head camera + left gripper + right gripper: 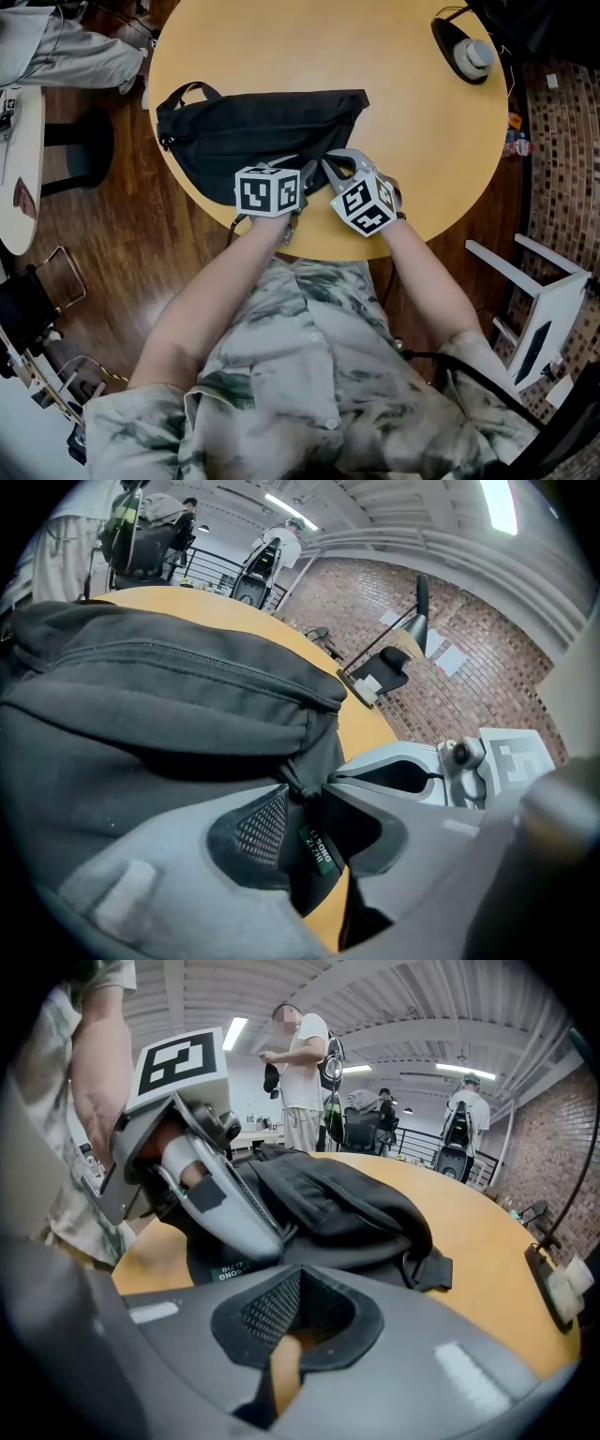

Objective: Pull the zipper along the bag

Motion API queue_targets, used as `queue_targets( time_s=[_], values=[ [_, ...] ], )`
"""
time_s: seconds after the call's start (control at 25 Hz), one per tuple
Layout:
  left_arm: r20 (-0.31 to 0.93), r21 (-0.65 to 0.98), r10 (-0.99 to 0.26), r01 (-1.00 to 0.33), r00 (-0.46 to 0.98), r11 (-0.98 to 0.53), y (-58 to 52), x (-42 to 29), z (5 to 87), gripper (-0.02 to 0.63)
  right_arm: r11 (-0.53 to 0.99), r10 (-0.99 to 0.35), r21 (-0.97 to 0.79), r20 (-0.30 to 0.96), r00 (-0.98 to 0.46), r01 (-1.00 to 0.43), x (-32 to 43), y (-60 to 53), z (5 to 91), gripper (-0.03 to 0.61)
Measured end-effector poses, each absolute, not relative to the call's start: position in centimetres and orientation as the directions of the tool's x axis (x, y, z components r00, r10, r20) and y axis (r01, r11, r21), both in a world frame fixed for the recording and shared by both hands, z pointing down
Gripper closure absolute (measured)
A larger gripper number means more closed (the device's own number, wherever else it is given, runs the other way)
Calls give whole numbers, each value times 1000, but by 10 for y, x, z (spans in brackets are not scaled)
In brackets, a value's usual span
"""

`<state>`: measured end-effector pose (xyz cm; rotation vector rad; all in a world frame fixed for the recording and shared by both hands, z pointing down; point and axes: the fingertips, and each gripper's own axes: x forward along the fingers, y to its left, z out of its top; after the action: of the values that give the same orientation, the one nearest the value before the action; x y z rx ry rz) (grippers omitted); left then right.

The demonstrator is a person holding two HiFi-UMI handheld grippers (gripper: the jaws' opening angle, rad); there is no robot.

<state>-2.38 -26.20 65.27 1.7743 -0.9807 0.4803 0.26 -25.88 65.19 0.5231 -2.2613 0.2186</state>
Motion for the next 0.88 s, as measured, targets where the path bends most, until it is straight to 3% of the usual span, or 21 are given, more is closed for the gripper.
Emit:
queue_targets(
  time_s=[0.4,0.56,0.88],
  values=[
    [750,555,-417,-831,514,-27,-270,-23,663,503,896,-294,-9,738,-608,-444,2,-256,660,575],
    [764,533,-401,-845,505,-47,-270,-26,666,563,891,-301,-12,734,-609,-455,3,-256,660,577],
    [717,592,-393,-800,576,-93,-268,-26,660,581,879,-309,-10,748,-588,-476,4,-256,662,577]
  ],
)
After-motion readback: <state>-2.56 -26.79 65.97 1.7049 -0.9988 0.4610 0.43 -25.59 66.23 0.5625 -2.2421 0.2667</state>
